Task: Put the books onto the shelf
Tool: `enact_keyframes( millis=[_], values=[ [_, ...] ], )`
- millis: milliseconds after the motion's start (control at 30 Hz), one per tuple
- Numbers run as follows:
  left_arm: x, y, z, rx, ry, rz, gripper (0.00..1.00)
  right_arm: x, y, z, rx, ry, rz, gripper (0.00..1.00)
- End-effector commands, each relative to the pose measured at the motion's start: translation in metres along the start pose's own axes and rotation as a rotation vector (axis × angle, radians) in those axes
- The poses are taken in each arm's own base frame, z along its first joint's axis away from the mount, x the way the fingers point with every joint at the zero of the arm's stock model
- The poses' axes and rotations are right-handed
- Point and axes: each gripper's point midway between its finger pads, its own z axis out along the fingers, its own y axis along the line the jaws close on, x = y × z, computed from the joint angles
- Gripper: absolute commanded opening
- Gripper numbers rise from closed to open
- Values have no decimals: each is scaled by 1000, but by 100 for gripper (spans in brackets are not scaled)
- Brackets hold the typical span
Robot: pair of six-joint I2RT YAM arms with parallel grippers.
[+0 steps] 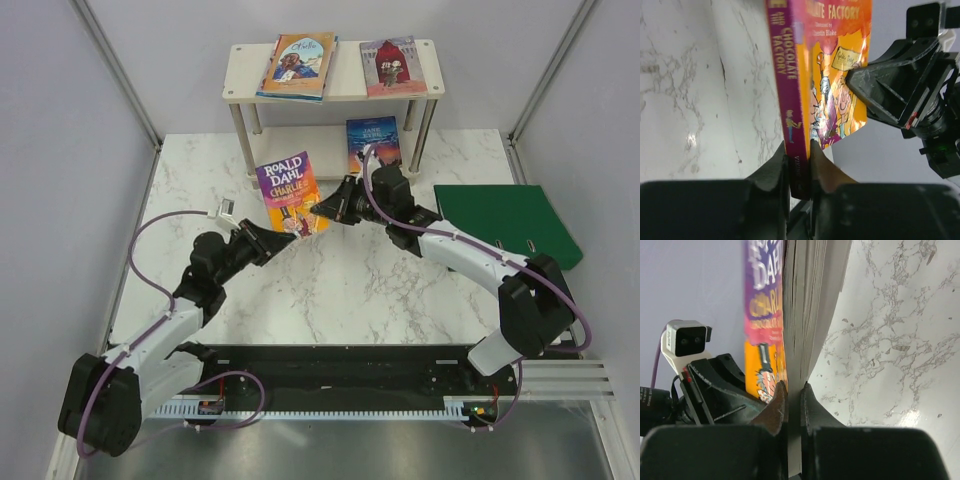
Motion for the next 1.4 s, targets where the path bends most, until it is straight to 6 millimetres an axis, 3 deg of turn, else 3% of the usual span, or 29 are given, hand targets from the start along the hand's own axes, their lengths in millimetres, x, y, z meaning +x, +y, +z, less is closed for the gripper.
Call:
enact_keyframes(
  millis=[0,67,100,133,200,233,300,333,367,400,433,467,500,533,567,633,667,767,800,833,900,933,1033,1067,1100,1233,1267,1300,1367],
  values=[
    [-32,-53,2,141,-101,65,2,-10,25,1,-100,-37,-25,2],
    [-35,-56,2,125,-99,78,2,-11,16,1,-58,-47,-33,15],
    [-36,-56,3,115,-96,79,2,-8,7,-1,-18,-39,-29,34],
    [-39,-64,4,126,-88,91,2,-12,-3,-2,38,-67,-34,42],
    [-33,-59,10,101,-39,103,2,-9,-19,-12,120,-73,-47,55],
    [-36,-65,14,112,-32,110,2,-12,-27,-17,165,-103,-55,58],
    [-27,-56,29,98,49,99,2,-8,-40,-34,226,-120,-72,64],
    [-31,-67,35,124,65,107,2,-6,-44,-41,248,-130,-75,65],
    [-25,-55,51,105,115,90,2,-5,-49,-54,278,-153,-82,67],
    [-26,-68,57,149,149,102,2,2,-56,-62,304,-142,-87,69],
    [-26,-68,65,155,167,96,2,14,-68,-69,334,-126,-85,71],
    [-24,-61,76,152,191,89,2,15,-63,-83,323,-138,-89,75],
    [-31,-67,85,166,184,94,2,18,-69,-90,345,-151,-96,78],
    [-34,-69,91,170,185,93,2,34,-85,-99,385,-125,-90,81],
    [-36,-70,97,178,190,93,2,31,-83,-112,391,-163,-92,85],
    [-42,-70,116,181,199,75,2,51,-101,-125,421,-153,-60,87],
    [-42,-68,123,186,205,63,2,53,-96,-134,395,-175,-47,88],
    [-46,-71,145,232,203,16,2,84,-112,-147,377,-157,17,89],
    [-52,-83,151,275,191,24,2,93,-116,-149,374,-140,30,90],
    [-44,-74,163,264,223,-2,2,110,-129,-152,393,-112,56,90],
    [-45,-88,177,304,240,3,2,121,-135,-156,389,-104,78,91],
    [-39,-82,188,304,258,-19,2,130,-143,-157,400,-94,93,91],
    [-42,-100,204,380,256,-46,2,129,-142,-158,393,-100,91,93],
    [-36,-87,216,370,268,-72,2,134,-142,-156,385,-74,92,93],
    [-41,-97,221,401,260,-73,2,135,-143,-155,386,-69,93,93],
    [-43,-100,250,421,264,-112,2,141,-147,-150,386,-37,95,93],
    [-52,-111,255,441,251,-106,2,144,-147,-149,386,-25,96,93],
    [-49,-98,266,424,256,-120,2,144,-148,-148,387,-24,98,93],
    [-59,-115,276,472,250,-114,2,146,-150,-147,390,-17,99,93]
  ],
)
